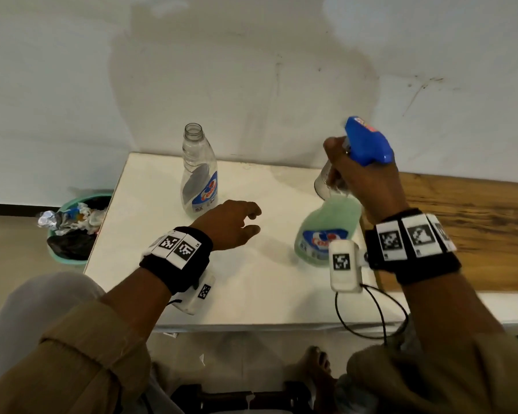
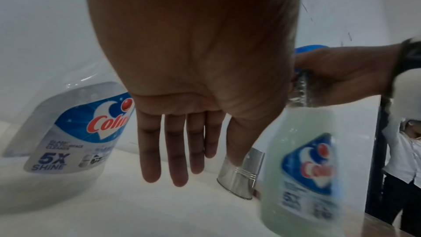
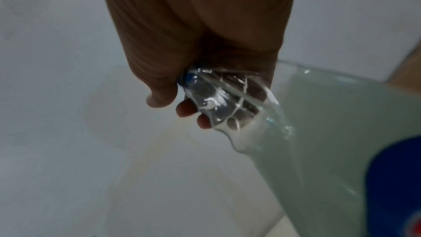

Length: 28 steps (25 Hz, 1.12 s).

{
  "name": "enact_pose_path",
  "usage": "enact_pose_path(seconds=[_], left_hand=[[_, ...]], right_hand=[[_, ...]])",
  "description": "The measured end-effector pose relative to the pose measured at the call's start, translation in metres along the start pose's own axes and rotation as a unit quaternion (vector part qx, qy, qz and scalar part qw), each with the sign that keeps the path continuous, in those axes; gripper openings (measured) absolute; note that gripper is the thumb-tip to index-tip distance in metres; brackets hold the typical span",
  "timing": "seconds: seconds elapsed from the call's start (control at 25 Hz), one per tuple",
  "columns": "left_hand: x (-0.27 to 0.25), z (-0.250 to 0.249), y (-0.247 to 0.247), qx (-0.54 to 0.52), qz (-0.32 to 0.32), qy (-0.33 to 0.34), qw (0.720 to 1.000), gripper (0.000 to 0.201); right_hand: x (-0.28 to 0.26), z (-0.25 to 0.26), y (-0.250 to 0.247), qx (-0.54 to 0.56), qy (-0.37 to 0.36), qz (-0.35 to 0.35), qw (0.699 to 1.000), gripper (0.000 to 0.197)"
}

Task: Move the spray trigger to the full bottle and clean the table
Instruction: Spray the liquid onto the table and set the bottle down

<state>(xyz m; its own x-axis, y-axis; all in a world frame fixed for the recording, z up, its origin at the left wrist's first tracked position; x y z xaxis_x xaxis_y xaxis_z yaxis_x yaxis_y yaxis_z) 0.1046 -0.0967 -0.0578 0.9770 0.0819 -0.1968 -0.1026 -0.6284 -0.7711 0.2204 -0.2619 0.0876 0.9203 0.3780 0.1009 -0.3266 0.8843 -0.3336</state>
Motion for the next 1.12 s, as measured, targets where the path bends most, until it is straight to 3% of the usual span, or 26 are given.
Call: enact_pose_path(seconds=[0.16, 0.28, 0.52, 0.96, 1.04, 1.12], left_hand=[[0.000, -0.002, -0.003, -0.018, -0.011, 0.014, 1.000, 0.041], [-0.001, 0.003, -0.007, -0.011, -0.019, 0.019, 1.000, 0.040], [0.000, 0.009, -0.011, -0.015, -0.023, 0.015, 1.000, 0.041], [0.001, 0.010, -0.003, -0.004, 0.003, -0.002, 1.000, 0.037], [0.003, 0.007, -0.008, -0.013, -0.027, 0.012, 0.999, 0.029], [0.003, 0.003, -0.021, -0.039, -0.088, 0.025, 0.995, 0.022]], right_hand=[[0.059, 0.003, 0.024, -0.003, -0.074, -0.003, 0.997, 0.020], [0.100, -0.006, 0.048, -0.012, -0.100, 0.022, 0.995, 0.031], [0.150, -0.025, 0.070, -0.001, -0.078, 0.031, 0.996, 0.043], [0.143, -0.038, 0.044, -0.158, -0.048, 0.091, 0.982, 0.048], [0.137, -0.044, 0.020, -0.134, -0.038, 0.078, 0.987, 0.040], [0.131, -0.050, -0.022, -0.135, -0.040, 0.013, 0.990, 0.026]])
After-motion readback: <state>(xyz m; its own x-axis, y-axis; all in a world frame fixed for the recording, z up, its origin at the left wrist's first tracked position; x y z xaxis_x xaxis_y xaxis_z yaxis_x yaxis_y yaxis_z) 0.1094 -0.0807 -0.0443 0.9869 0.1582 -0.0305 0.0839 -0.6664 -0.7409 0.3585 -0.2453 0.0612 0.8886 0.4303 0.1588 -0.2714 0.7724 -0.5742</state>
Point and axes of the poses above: each hand's wrist, its own x-axis towards the middle knuckle, its own y-axis out of the palm, z = x × y, the point moved 9 cm from there along x, towards the middle knuckle
